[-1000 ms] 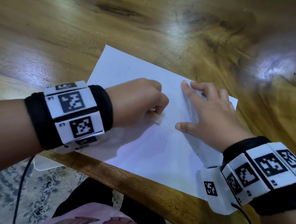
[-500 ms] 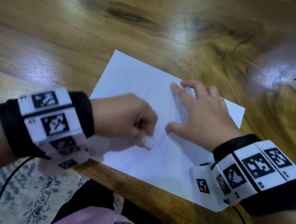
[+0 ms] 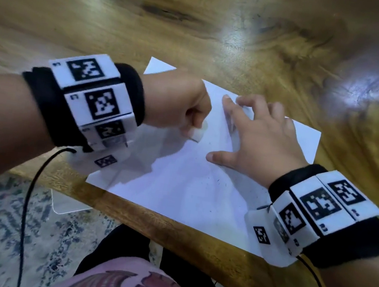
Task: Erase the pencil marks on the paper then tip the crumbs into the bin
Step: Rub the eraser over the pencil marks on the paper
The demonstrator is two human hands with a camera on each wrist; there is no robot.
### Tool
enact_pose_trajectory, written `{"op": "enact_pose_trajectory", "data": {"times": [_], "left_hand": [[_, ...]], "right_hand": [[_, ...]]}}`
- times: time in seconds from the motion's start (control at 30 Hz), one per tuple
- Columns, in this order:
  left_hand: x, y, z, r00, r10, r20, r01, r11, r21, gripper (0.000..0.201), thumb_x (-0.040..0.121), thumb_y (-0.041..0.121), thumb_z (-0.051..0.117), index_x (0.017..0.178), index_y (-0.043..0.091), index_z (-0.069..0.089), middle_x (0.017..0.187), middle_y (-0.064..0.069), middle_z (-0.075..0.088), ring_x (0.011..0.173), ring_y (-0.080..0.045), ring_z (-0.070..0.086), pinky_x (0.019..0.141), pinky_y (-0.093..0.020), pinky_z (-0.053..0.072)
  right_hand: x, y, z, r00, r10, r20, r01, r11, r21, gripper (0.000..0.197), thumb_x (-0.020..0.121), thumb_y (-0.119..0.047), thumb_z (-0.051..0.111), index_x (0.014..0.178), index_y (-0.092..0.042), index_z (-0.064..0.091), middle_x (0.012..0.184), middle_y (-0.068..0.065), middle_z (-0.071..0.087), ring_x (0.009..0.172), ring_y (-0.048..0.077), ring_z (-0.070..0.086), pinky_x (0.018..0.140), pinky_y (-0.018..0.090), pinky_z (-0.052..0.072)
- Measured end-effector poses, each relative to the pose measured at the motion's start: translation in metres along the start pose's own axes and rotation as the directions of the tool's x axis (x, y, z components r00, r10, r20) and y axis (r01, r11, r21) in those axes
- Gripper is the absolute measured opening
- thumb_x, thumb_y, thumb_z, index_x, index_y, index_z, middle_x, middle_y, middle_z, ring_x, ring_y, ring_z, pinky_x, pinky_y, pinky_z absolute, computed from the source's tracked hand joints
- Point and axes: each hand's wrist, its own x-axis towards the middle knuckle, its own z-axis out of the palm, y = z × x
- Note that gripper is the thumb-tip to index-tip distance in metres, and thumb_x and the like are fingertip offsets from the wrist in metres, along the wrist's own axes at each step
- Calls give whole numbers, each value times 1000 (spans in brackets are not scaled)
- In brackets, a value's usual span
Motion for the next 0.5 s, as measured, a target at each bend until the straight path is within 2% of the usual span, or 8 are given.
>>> {"op": "enact_pose_trajectory", "data": {"times": [0.03, 0.1, 0.17, 0.23, 0.3, 0.4, 0.43, 0.5], "left_hand": [[2, 0, -2, 1000, -4, -18, 3, 1000, -16, 8, 72, 18, 71, 79, 14, 69, 73, -1, 61, 73, -21, 54, 55, -23, 31], [16, 1, -9, 987, -39, -153, 34, 999, -39, 11, 74, 16, 69, 84, 11, 69, 77, -1, 57, 75, -21, 52, 55, -28, 25], [28, 6, -16, 961, -71, -266, 63, 997, -39, 11, 75, 12, 66, 86, 8, 68, 75, 0, 53, 73, -16, 46, 52, -23, 22], [28, 7, -14, 965, -88, -246, 80, 996, -40, 9, 76, 11, 65, 84, 8, 66, 65, 2, 50, 66, -15, 43, 51, -20, 31], [14, 6, -5, 992, -57, -115, 55, 998, -28, 3, 75, 11, 66, 77, 13, 64, 57, 10, 45, 60, -16, 43, 47, -9, 29], [2, 5, 3, 999, 22, 40, -23, 999, 29, 7, 76, 17, 68, 72, 18, 63, 56, 12, 47, 57, -12, 45, 51, -17, 32], [4, 7, 0, 1000, 24, 17, -25, 999, 26, 3, 76, 16, 68, 77, 16, 66, 59, 10, 50, 61, -14, 46, 52, -18, 32], [20, 9, -10, 995, -25, -102, 24, 1000, -7, 11, 76, 13, 65, 85, 10, 67, 66, 5, 51, 70, -16, 46, 51, -13, 29]], "right_hand": [[0, 0, 0, 1000, -2, -1, 2, 1000, -2, 100, 65, -67, 62, 145, -37, 10, 144, -9, 18, 125, 23, 20, 100, 36, 22], [0, -1, 0, 1000, -5, -5, 5, 1000, -5, 100, 65, -67, 62, 145, -37, 10, 143, -9, 19, 124, 23, 21, 99, 36, 23], [0, -1, 0, 1000, -5, -9, 5, 1000, -6, 100, 66, -67, 62, 145, -37, 10, 143, -9, 19, 124, 23, 21, 98, 36, 23], [-1, -1, 1, 1000, -5, -9, 5, 1000, 2, 100, 66, -66, 63, 145, -37, 10, 144, -10, 19, 125, 22, 20, 98, 35, 23], [-1, -1, 1, 1000, -1, -4, 1, 1000, 16, 100, 66, -66, 64, 146, -37, 10, 145, -10, 18, 126, 21, 20, 98, 35, 22], [-1, 0, 0, 1000, 1, 0, -1, 1000, 18, 101, 66, -66, 63, 146, -37, 9, 146, -11, 16, 127, 21, 18, 99, 35, 22], [-1, 0, 0, 1000, 1, -1, -1, 1000, 17, 101, 67, -66, 63, 146, -37, 8, 146, -11, 17, 127, 21, 18, 99, 35, 22], [-1, -1, 1, 1000, 0, -2, 0, 1000, 10, 101, 67, -66, 62, 146, -36, 8, 146, -11, 17, 127, 21, 19, 99, 34, 23]]}}
